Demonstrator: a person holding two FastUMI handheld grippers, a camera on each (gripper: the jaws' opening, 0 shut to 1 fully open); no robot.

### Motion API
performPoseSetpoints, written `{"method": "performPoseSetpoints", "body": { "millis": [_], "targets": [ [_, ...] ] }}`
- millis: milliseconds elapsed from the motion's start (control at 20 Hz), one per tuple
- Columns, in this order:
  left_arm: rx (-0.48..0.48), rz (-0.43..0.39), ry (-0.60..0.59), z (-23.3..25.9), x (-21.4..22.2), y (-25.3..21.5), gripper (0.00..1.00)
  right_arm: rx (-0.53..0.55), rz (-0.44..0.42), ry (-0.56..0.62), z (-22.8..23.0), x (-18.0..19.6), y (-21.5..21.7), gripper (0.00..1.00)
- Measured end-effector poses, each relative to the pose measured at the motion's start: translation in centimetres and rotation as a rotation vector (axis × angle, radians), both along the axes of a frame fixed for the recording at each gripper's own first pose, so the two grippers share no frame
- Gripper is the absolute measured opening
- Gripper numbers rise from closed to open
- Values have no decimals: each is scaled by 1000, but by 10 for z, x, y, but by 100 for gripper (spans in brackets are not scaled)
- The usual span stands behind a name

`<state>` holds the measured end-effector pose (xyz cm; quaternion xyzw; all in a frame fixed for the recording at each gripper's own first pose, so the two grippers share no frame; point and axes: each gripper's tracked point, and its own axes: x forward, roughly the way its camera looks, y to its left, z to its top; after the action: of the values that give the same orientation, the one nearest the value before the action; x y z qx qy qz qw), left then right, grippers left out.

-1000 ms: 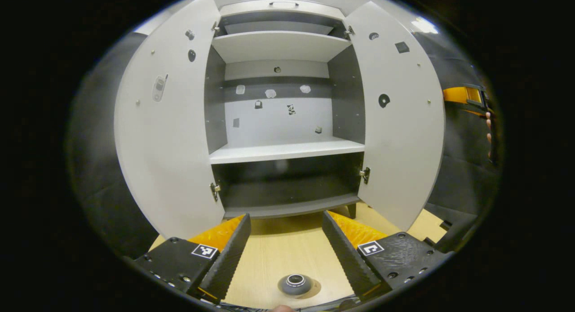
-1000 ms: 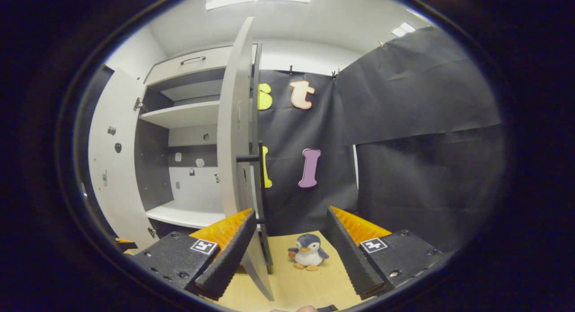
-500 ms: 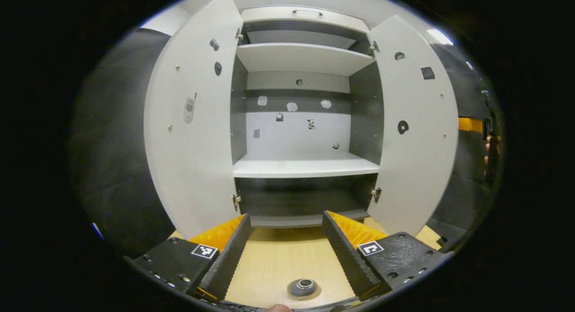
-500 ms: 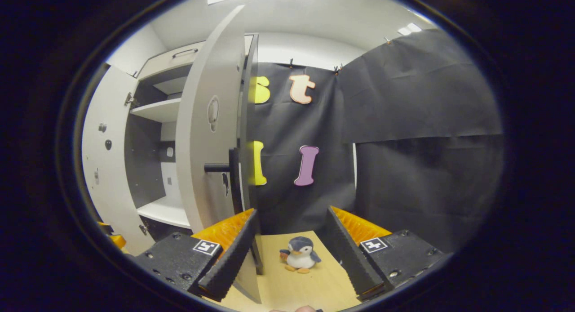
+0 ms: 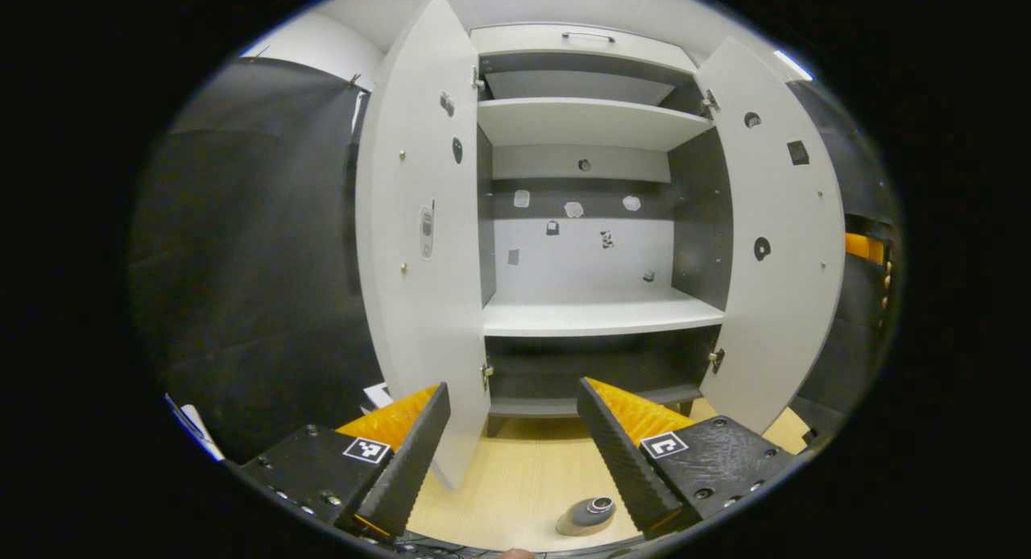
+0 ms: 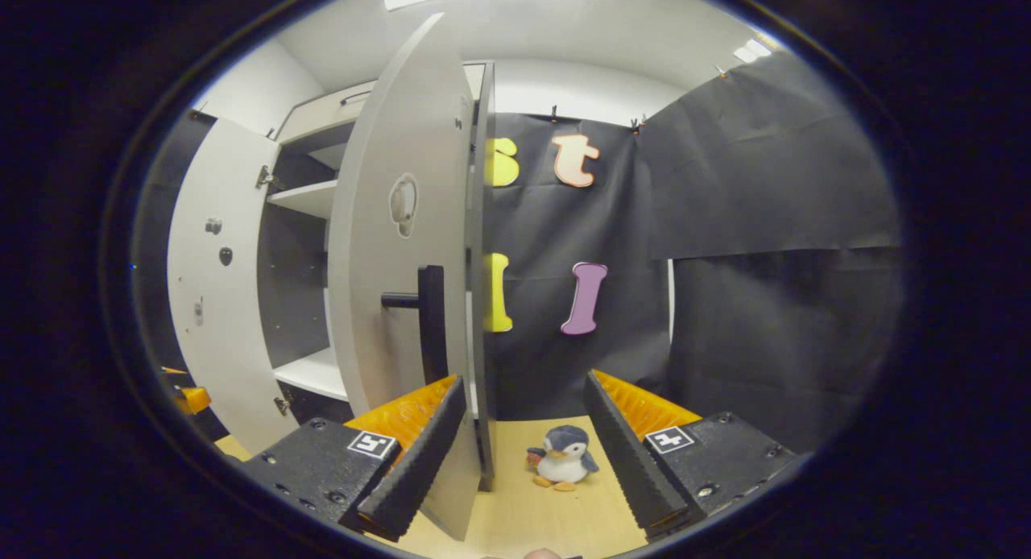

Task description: Grasp the bottle in the cabinet with the left hand and place it on the coaster, then close the right door with the right hand and the left door with the left hand.

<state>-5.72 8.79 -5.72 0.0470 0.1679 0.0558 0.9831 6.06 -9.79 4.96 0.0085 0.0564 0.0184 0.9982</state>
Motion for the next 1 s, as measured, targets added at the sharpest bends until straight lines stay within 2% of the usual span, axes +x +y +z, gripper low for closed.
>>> {"method": "performPoseSetpoints", "body": {
  "millis": [300, 350, 400, 550, 1000],
  "targets": [
    [32, 68, -3, 4, -11, 30, 97, 5, 86, -3, 1, 1, 30, 98],
    [31, 77, -3, 4, -12, 33, 97, 11, 95, 3, 0, 1, 35, 94],
    [29, 88, -8, 6, -14, 38, 96, 20, 103, 3, 0, 1, 40, 98],
    [39, 126, 2, 3, -18, 55, 99, 18, 119, -1, -1, 3, 49, 98],
    [30, 173, -22, 18, -18, 92, 98, 27, 143, -17, 0, 13, 81, 98]
  ]
}}
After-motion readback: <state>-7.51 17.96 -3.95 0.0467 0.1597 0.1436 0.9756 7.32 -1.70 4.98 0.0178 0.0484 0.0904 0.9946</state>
